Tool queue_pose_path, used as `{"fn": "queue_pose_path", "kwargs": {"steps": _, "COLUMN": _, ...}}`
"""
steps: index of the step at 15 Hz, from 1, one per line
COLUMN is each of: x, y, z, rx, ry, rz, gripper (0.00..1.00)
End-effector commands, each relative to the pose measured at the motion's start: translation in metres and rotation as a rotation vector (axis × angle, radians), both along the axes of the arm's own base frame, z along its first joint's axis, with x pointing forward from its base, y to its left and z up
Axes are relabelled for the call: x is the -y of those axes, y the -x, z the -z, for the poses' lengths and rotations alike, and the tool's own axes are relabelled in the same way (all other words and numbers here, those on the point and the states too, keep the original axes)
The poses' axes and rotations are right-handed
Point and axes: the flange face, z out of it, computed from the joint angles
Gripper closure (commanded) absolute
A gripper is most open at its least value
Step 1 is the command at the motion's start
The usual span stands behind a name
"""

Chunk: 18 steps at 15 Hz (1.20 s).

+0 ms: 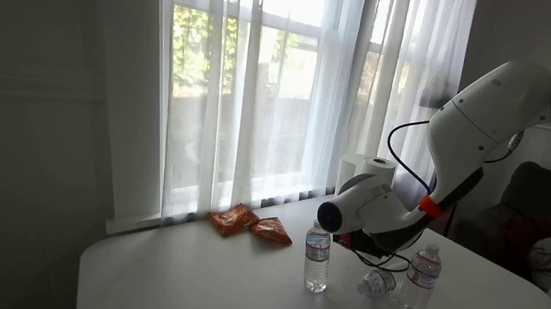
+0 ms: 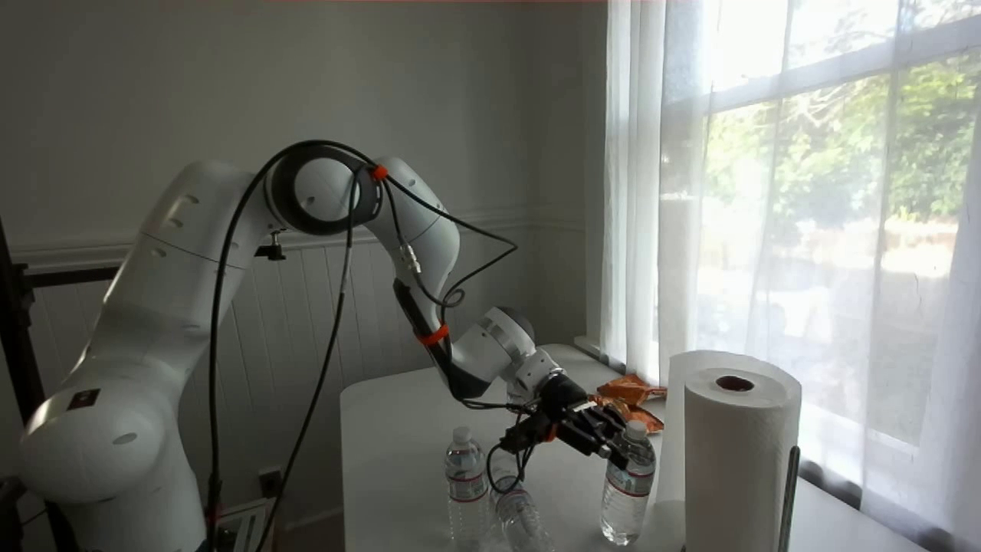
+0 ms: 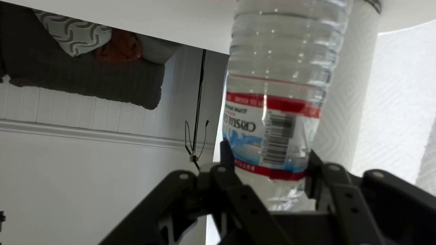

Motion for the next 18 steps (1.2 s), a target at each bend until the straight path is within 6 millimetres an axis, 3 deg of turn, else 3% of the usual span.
{"fn": "queue_pose_path", "kwargs": {"steps": 1, "x": -0.002, "y": 0.002, "z": -0.003, "rx": 0.037, "ry": 0.043, "rz": -0.018, "gripper": 0.78}}
{"fn": "queue_pose_path", "kwargs": {"steps": 8, "x": 0.010, "y": 0.001, "z": -0.009, "rx": 0.031, "ry": 0.064, "rz": -0.020, "gripper": 0.78}}
{"fn": "queue_pose_path", "kwargs": {"steps": 16, "x": 0.033, "y": 0.008, "z": -0.001, "rx": 0.012, "ry": 0.091, "rz": -0.003, "gripper": 0.77}}
{"fn": "queue_pose_path", "kwargs": {"steps": 18, "x": 0.035, "y": 0.009, "z": 0.001, "rx": 0.008, "ry": 0.089, "rz": 0.004, "gripper": 0.27}}
